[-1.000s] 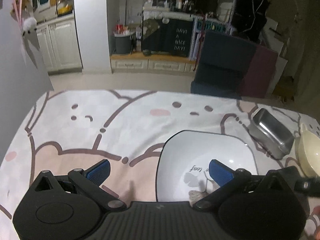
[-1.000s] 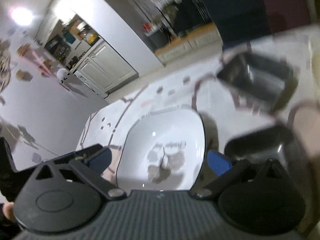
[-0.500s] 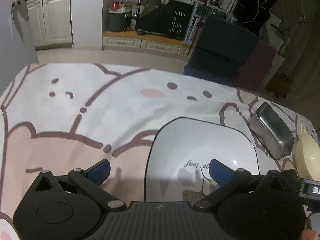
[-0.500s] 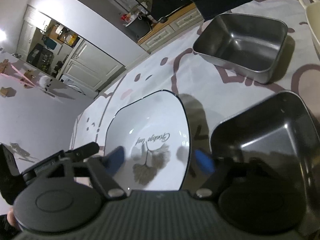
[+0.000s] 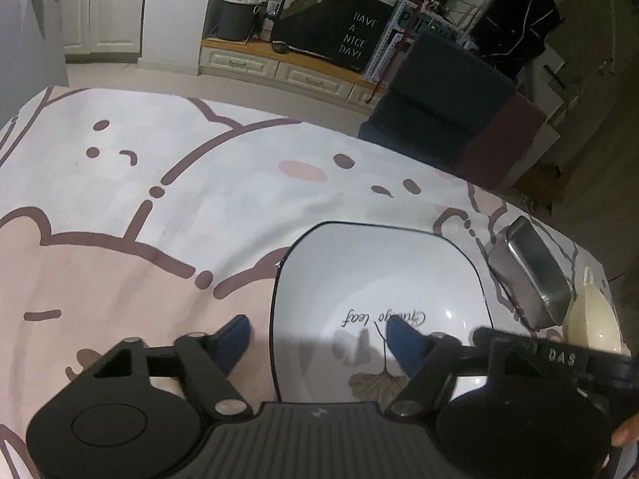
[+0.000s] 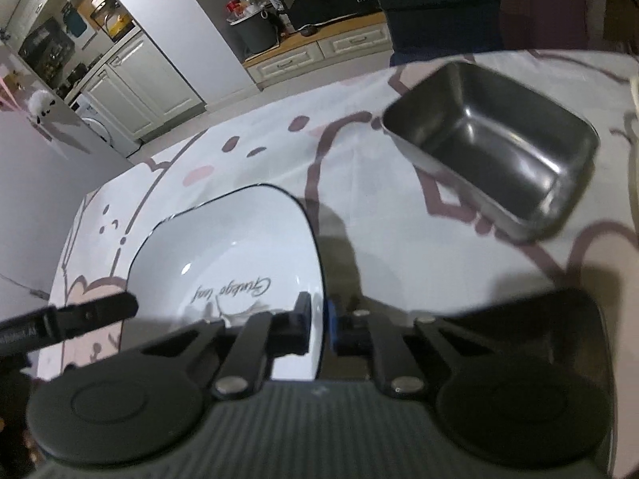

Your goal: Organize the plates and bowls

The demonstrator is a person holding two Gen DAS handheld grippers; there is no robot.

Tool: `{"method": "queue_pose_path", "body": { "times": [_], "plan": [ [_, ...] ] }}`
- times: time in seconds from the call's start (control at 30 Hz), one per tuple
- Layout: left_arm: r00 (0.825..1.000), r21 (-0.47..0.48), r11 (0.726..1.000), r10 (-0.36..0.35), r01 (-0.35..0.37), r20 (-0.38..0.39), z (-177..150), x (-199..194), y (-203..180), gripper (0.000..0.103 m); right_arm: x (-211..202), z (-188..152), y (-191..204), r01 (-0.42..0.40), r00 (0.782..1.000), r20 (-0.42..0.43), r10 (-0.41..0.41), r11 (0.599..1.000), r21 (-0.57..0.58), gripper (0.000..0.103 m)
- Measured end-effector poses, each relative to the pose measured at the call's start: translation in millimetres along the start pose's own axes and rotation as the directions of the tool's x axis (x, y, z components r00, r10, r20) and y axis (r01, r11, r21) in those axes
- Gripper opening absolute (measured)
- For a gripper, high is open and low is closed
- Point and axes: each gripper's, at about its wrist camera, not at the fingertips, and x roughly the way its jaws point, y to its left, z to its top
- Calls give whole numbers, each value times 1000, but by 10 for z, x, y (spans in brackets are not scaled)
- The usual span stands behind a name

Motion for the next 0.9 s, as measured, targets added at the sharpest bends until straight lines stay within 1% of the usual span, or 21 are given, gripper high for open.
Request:
{"method": "queue_pose_path", "body": {
  "times": [0.17, 0.23, 0.27, 0.33, 0.37, 0.43, 0.5, 0.6, 0.73, 0.9],
  "plan": [
    [999, -16, 1000, 12, -13, -36, -1, 63, 77, 59, 120, 133, 57, 5, 1000, -13, -6, 998, -63, 11],
    [998, -22, 999, 25, -26, -57, -9, 105, 95, 47, 169, 180, 39, -10, 1000, -27, 8, 997, -76, 11],
    [997, -21, 999, 31, -32, -67, -14, 126, 101, 45, 194, 211, 28, -20, 999, -34, 17, 997, -78, 11],
    [996, -20, 999, 32, -34, -81, -29, 160, 104, 34, 228, 261, -2, -42, 998, -54, 37, 995, -90, 11],
    [996, -21, 999, 31, -33, -88, -39, 173, 105, 33, 253, 295, -20, -56, 996, -72, 49, 993, -100, 11],
    [994, -24, 999, 36, -38, -101, -68, 195, 113, 27, 301, 354, -21, -80, 992, -103, 68, 990, -116, 11],
    [992, -31, 999, 35, -39, -121, -94, 220, 129, 24, 341, 399, -54, -107, 987, -134, 90, 986, -126, 11],
    [990, -22, 999, 33, -36, -138, -141, 235, 136, 23, 397, 462, -60, -129, 981, -161, 106, 982, -138, 11],
    [992, -54, 998, 20, -27, -125, -158, 221, 175, 20, 442, 492, 11, -128, 978, -187, 88, 968, -214, 13],
    [993, -62, 998, 16, -23, -115, -154, 220, 182, 19, 479, 496, 68, -144, 970, -230, 77, 947, -288, 14]
  ]
}}
